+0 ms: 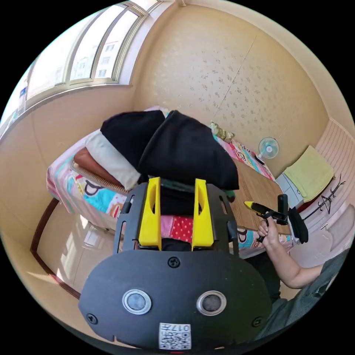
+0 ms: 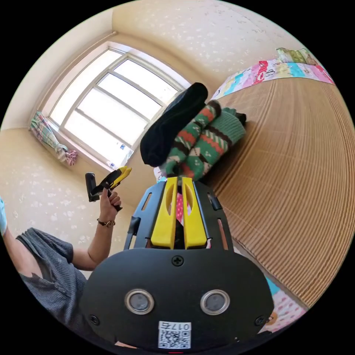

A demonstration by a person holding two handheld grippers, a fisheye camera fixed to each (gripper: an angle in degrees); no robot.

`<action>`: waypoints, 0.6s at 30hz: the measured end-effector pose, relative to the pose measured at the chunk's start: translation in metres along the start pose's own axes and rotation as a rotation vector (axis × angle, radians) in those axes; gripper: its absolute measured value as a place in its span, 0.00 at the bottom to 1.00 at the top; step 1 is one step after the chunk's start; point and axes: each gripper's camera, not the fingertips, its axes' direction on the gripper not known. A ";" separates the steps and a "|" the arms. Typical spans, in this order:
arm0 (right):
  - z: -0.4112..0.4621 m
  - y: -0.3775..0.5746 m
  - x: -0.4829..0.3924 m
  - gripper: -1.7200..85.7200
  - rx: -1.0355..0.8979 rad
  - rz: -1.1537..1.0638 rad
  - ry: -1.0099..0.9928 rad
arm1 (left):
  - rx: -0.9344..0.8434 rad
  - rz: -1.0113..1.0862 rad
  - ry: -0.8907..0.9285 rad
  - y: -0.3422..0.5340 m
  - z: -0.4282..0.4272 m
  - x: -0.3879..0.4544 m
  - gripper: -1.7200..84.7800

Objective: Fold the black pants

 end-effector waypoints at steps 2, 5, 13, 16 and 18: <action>-0.030 0.042 0.009 0.04 0.017 0.019 0.127 | -0.047 -0.031 0.064 0.068 0.032 0.004 0.17; -0.092 0.100 0.014 0.03 0.061 0.086 0.398 | -0.033 0.002 0.086 0.112 0.048 0.034 0.16; -0.223 0.194 -0.019 0.10 0.156 0.271 1.029 | 0.013 0.399 -0.002 0.096 0.088 0.185 0.17; -0.242 0.226 -0.019 0.14 0.200 0.338 1.036 | -0.018 0.364 -0.051 0.105 0.125 0.185 0.17; -0.243 0.240 -0.014 0.15 0.209 0.393 1.032 | -0.111 0.341 -0.013 0.115 0.158 0.166 0.17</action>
